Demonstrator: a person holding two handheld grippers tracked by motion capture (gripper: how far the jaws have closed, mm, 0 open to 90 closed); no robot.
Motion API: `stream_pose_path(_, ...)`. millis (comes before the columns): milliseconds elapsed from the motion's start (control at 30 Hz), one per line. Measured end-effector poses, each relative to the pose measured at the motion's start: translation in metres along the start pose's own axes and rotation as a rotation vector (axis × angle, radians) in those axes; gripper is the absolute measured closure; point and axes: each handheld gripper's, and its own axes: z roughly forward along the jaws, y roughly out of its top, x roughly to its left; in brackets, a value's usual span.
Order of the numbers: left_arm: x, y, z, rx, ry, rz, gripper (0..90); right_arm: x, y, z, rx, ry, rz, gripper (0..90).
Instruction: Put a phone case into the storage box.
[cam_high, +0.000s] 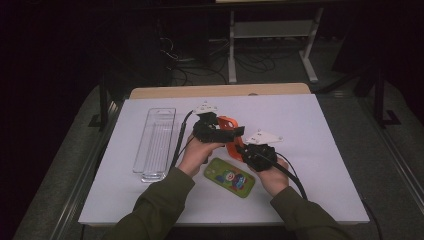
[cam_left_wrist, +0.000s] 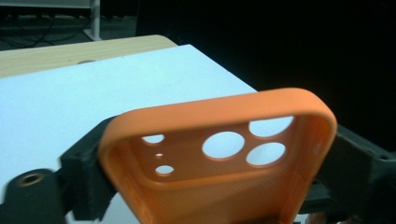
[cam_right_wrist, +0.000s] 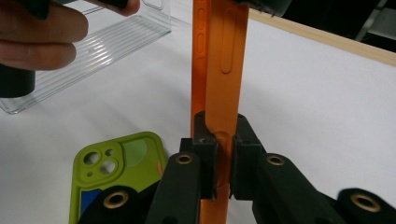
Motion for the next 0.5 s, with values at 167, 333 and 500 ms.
stream_pose_path(167, -0.0006, -0.0008, -0.001, -0.001, -0.003, 0.007, 14.4, 0.0008, -0.0002, 0.0002, 0.004, 0.0, -0.002, 81.8)
stream_pose_path(333, 0.0002, -0.0005, -0.0012, 0.006, -0.011, 0.01, 15.7, 0.0001, -0.0001, 0.0006, 0.01, 0.008, -0.007, 80.4)
stream_pose_path(500, -0.0008, -0.0007, -0.0011, 0.002, -0.013, 0.021, 16.0, -0.0013, -0.0004, 0.0005, 0.013, 0.025, -0.011, 77.3)
